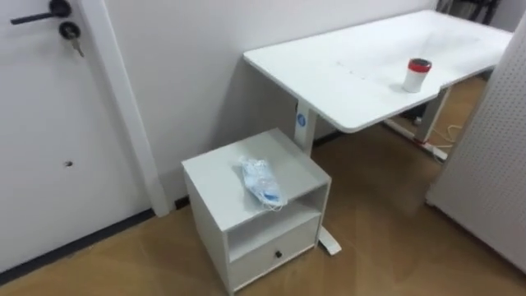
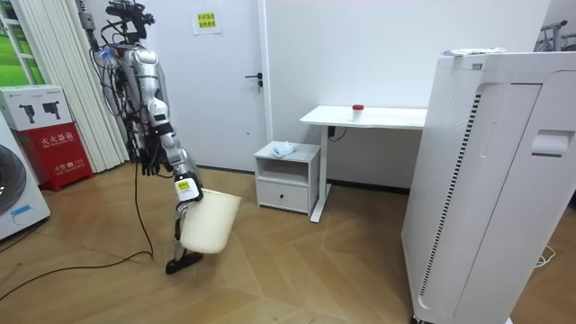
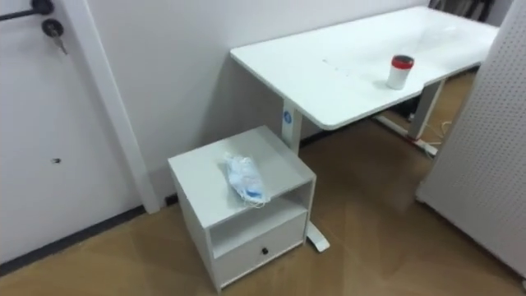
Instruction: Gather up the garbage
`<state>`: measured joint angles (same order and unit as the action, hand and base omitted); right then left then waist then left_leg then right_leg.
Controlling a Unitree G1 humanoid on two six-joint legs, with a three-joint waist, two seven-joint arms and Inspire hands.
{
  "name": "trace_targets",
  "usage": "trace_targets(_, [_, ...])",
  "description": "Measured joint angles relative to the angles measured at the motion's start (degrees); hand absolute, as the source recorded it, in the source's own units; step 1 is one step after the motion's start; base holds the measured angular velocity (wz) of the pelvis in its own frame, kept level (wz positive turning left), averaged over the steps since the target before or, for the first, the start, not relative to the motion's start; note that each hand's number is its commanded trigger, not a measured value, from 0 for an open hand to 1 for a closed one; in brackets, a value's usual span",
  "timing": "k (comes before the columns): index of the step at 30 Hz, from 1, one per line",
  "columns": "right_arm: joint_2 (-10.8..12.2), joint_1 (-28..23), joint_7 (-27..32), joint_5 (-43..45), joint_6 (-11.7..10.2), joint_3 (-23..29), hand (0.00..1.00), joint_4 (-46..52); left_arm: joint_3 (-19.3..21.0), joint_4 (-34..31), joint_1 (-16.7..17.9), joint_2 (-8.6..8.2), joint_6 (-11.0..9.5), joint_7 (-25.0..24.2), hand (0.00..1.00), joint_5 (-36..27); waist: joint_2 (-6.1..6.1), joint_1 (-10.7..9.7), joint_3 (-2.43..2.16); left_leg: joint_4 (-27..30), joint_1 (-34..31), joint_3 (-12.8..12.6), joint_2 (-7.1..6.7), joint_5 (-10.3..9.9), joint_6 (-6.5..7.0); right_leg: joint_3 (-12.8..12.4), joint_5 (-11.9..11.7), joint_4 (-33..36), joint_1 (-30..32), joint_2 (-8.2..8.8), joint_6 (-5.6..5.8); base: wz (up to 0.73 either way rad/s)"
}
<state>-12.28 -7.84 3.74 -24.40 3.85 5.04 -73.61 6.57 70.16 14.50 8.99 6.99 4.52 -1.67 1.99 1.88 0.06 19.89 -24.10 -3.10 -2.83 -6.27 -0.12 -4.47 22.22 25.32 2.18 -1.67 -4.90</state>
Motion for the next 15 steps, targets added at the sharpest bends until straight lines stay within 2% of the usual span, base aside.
trace_targets(1, [-0.03,-0.17,0.10,0.38,0.00,-0.14,1.00,0.15,0.05,0.01,0.08,0.01,-0.03,-0.01,0.00,0.05,-0.11,-0.22,0.00,0.32,0.19,-0.07,-0.13,1.73,0.31,0.02,0.61,-0.11,-0.58,0.36,0.37,-0.54])
trace_targets(2, [-0.06,-0.26,0.20,0.46,0.01,-0.11,1.00,0.23,0.11,-0.01,0.06,-0.01,-0.82,-0.09,0.00,0.03,0.12,-0.37,-0.05,2.09,-0.16,-0.05,-0.71,3.05,1.28,0.03,1.95,-0.05,-1.12,1.32,1.24,-0.50])
trace_targets(3, [-0.09,-0.19,0.22,0.43,0.01,-0.13,1.00,0.51,0.20,0.00,0.24,-0.07,-1.95,-0.17,0.00,-0.01,0.85,0.01,-0.36,4.78,-0.63,-1.12,-1.02,2.56,2.10,0.09,3.50,0.66,-1.15,2.73,2.49,-0.55])
trace_targets(4, [-0.06,-0.16,0.27,0.43,0.01,-0.42,1.00,0.96,0.13,0.01,0.16,-0.02,-2.35,-0.19,0.00,-0.02,0.92,0.13,-0.56,5.95,-0.71,-2.02,-1.15,1.64,3.47,0.37,4.11,0.98,-1.37,3.54,3.20,-0.58])
trace_targets(5, [0.22,-0.13,0.35,0.41,0.32,-1.30,1.00,1.60,0.04,0.17,-0.29,0.43,-3.03,-0.21,0.00,-0.09,2.54,-0.03,-0.59,7.39,-0.30,-3.31,-2.61,0.05,5.81,1.21,5.56,2.34,-1.77,5.67,4.85,-0.35])
trace_targets(6, [0.24,-0.42,0.46,0.41,0.66,-1.58,1.00,2.37,-0.07,0.26,-1.22,0.69,-3.49,-0.18,0.00,-0.27,3.23,-0.40,-0.49,9.64,-0.09,-3.69,-3.73,-2.08,7.14,1.65,6.63,4.07,-2.42,7.14,5.65,-0.29])
trace_targets(7, [0.15,-0.38,0.58,0.49,0.72,-1.58,1.00,2.59,-0.09,0.30,-1.69,0.66,-3.87,-0.20,0.00,-0.37,3.64,-0.19,-0.48,10.84,0.18,-3.86,-3.98,-3.31,7.49,1.74,6.74,6.29,-2.06,7.69,5.83,-0.25])
trace_targets(8, [0.17,-0.31,0.88,0.69,0.91,-1.55,1.00,3.29,-0.21,0.36,-2.53,0.75,-4.85,-0.20,0.00,-0.53,3.53,0.16,-0.11,12.63,1.15,-4.75,-4.10,-5.72,8.05,2.12,5.98,14.46,-0.05,8.57,7.10,-0.33])
trace_targets(9, [0.12,-0.15,1.44,0.65,1.11,-1.42,1.00,3.86,-0.45,0.28,-3.16,0.79,-5.36,-0.12,0.00,-0.57,3.45,0.22,0.00,14.11,2.49,-5.58,-4.14,-7.89,8.83,2.45,3.05,22.78,2.88,9.59,8.60,-0.30])
trace_targets(10, [0.11,-0.03,1.70,0.57,1.09,-1.41,1.00,4.09,-0.93,0.14,-3.43,0.87,-5.67,-0.02,0.00,-0.58,3.33,0.09,0.03,14.60,3.37,-5.78,-4.20,-8.82,9.17,2.45,1.07,26.39,4.16,9.95,8.89,-0.20])
trace_targets(12, [0.19,0.21,2.73,-0.28,0.72,-1.47,1.00,5.40,-1.72,-0.12,-5.32,1.28,-5.96,0.67,0.00,-0.54,2.52,0.14,0.02,15.22,6.10,-5.79,-4.41,-11.72,9.85,4.02,-7.66,37.04,8.90,11.30,9.01,-0.13])
trace_targets(13, [0.20,0.25,2.91,-0.56,0.45,-1.48,1.00,6.07,-1.86,-0.54,-5.77,1.35,-6.05,1.17,0.00,-0.54,2.23,0.18,0.06,15.21,6.43,-5.70,-4.35,-12.14,9.96,4.79,-7.81,38.61,10.30,11.56,8.79,-0.08])
trace_targets(14, [0.20,0.53,3.23,-0.82,-0.35,-1.49,1.00,7.20,-2.48,-1.83,-6.82,1.36,-6.19,2.53,0.00,-0.49,1.17,0.11,0.27,15.14,6.89,-5.51,-3.79,-12.67,10.09,6.25,-6.94,40.62,13.60,11.62,8.06,0.00])
trace_targets(15, [0.17,1.05,3.41,-0.82,-1.34,-1.61,1.00,7.71,-2.56,-3.16,-7.60,1.19,-6.70,3.47,0.00,-0.55,0.27,0.18,0.50,14.33,7.74,-5.18,-3.21,-12.82,10.20,7.60,-5.47,39.27,16.20,11.52,7.75,0.00])
